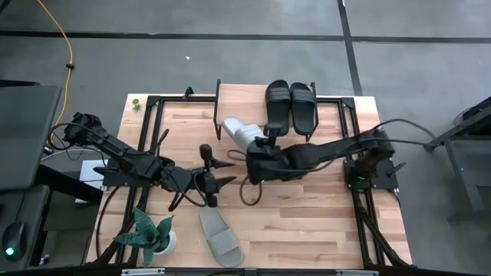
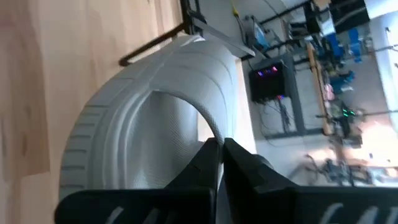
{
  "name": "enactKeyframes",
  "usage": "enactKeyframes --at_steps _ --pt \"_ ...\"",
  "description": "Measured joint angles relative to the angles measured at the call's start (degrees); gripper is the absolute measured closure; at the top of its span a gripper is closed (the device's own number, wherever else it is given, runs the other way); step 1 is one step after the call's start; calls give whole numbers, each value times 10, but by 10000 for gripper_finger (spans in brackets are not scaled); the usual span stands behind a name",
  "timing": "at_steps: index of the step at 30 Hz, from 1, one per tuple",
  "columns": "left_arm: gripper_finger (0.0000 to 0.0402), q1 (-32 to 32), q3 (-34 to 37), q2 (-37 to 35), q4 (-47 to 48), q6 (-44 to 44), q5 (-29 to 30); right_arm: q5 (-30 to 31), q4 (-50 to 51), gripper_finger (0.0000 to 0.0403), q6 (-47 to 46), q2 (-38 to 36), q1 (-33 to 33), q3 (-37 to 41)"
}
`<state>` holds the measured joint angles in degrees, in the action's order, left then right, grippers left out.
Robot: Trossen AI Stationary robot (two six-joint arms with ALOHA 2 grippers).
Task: Pick and place slides into the shelf
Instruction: Put the right gray slide on the shelf
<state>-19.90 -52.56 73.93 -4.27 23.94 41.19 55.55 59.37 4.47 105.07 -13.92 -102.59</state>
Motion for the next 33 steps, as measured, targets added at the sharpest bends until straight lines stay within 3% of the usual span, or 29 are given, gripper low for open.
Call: enactKeyframes --at_steps 5,11,33 --pt "218 0 0 0 29 -3 26 18 111 403 -57 80 2 -117" --pt "218 0 0 0 31 -4 34 29 115 403 -19 122 -4 -189" --pt "218 0 0 0 26 21 62 11 11 403 80 124 -18 -195"
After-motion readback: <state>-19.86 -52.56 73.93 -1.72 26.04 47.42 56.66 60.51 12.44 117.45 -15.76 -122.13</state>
